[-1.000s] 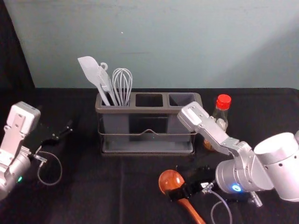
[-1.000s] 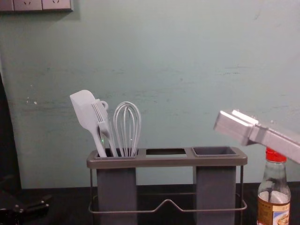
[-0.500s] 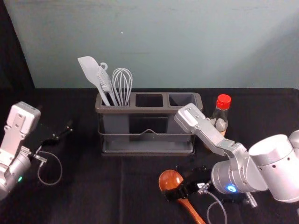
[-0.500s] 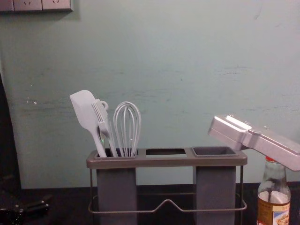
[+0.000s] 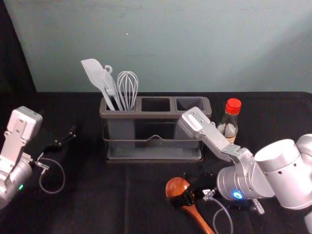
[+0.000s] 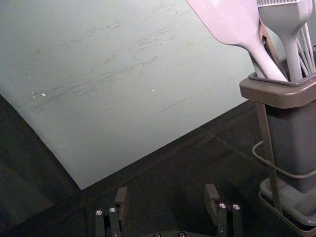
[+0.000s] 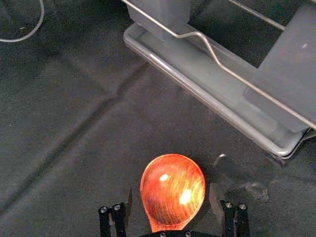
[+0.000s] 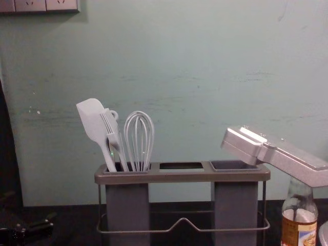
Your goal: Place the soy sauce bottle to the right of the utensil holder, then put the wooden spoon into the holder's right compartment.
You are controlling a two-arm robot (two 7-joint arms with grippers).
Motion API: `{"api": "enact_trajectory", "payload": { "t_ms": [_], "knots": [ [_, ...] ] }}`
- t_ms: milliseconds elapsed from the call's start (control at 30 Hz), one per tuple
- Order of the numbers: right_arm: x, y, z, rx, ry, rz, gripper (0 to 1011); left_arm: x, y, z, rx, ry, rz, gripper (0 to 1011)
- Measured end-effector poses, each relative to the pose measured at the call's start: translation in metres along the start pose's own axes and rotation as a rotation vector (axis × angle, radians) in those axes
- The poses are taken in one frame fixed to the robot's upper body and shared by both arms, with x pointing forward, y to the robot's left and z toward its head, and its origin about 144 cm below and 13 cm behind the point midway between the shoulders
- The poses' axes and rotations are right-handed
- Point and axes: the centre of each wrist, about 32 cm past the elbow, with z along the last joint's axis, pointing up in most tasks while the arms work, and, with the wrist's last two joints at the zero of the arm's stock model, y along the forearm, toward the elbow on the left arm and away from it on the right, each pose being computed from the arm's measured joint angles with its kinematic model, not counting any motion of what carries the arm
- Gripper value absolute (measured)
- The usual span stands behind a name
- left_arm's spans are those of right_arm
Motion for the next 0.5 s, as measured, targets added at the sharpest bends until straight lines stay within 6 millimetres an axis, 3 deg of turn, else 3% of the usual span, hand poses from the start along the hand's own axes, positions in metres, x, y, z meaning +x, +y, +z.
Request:
{"api": "enact_trajectory", "payload": {
  "t_ms": [500],
  "knots": [
    [-0.0044,0.0079,0.0017,-0.031,-0.045,-0.008,1000,0.0,0.0,0.0,0.0,0.0,0.0,1011]
  ]
}}
